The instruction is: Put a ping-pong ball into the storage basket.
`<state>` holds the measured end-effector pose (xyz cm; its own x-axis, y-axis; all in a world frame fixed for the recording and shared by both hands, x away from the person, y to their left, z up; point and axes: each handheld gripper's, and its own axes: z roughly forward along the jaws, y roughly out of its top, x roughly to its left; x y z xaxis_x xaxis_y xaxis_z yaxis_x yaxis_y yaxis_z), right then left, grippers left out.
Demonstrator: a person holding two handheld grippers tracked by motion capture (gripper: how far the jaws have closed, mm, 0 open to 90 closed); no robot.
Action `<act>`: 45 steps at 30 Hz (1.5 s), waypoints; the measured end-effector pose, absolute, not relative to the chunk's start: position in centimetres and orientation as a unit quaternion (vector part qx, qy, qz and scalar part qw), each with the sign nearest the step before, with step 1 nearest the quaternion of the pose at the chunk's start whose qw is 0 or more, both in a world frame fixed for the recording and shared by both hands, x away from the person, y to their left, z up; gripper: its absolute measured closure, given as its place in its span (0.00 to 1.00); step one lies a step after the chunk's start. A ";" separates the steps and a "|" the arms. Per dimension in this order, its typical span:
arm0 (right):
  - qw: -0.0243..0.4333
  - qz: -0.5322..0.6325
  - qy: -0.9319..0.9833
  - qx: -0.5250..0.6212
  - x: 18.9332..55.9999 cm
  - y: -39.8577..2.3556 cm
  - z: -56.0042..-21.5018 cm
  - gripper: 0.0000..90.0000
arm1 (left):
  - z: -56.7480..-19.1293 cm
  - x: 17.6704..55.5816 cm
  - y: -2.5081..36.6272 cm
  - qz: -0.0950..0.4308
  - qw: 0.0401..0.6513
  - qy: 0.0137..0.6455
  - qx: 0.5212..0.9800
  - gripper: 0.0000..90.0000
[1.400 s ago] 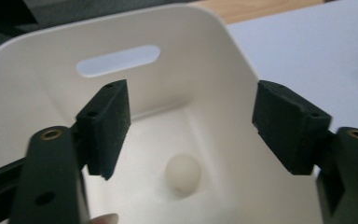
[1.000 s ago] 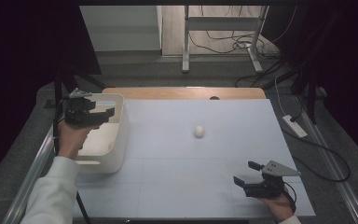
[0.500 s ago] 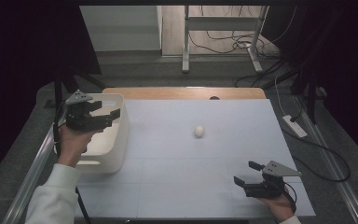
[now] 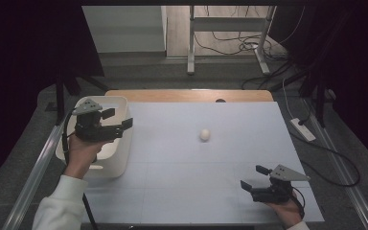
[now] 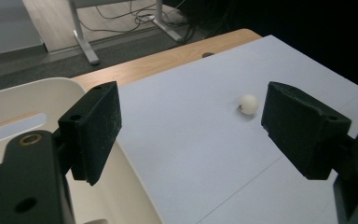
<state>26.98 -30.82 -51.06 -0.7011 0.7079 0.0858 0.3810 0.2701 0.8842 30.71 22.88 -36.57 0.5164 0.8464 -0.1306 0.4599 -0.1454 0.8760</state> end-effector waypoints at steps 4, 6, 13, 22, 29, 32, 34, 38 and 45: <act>0.168 0.495 0.778 0.349 26.8 -31.0 -51.0 0.13 | -36.3 30.2 22.3 0.202 0.486 0.438 0.728 0.23; 0.171 0.494 0.777 0.349 26.7 -31.1 -50.9 0.13 | -36.2 30.1 22.0 0.200 0.493 0.432 0.729 0.23; 0.175 0.493 0.777 0.351 26.4 -31.2 -50.9 0.13 | -36.1 29.8 21.1 0.195 0.510 0.414 0.728 0.23; 0.179 0.493 0.775 0.354 26.4 -31.4 -50.9 0.13 | -35.7 29.0 20.2 0.196 0.525 0.396 0.728 0.23; 0.181 0.491 0.772 0.360 26.2 -31.7 -50.9 0.13 | -36.0 28.8 20.0 0.188 0.531 0.396 0.726 0.23; 0.181 0.491 0.773 0.358 26.3 -31.6 -50.9 0.13 | -36.4 28.8 19.9 0.184 0.532 0.398 0.724 0.23; 0.180 0.491 0.774 0.357 26.3 -31.4 -51.0 0.13 | -36.7 28.8 19.8 0.182 0.531 0.398 0.726 0.23; 0.180 0.488 0.778 0.354 26.5 -31.2 -51.1 0.13 | -36.9 28.8 19.4 0.177 0.533 0.395 0.727 0.23; 0.175 0.489 0.779 0.351 26.8 -30.9 -51.1 0.13 | -36.8 28.5 18.1 0.171 0.533 0.379 0.737 0.23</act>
<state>26.80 -30.90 -51.14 -0.6920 0.7185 0.0699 0.3760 0.2762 0.8845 28.46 18.14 -36.78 0.6546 0.7405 -0.1523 0.3766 -0.1447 0.9150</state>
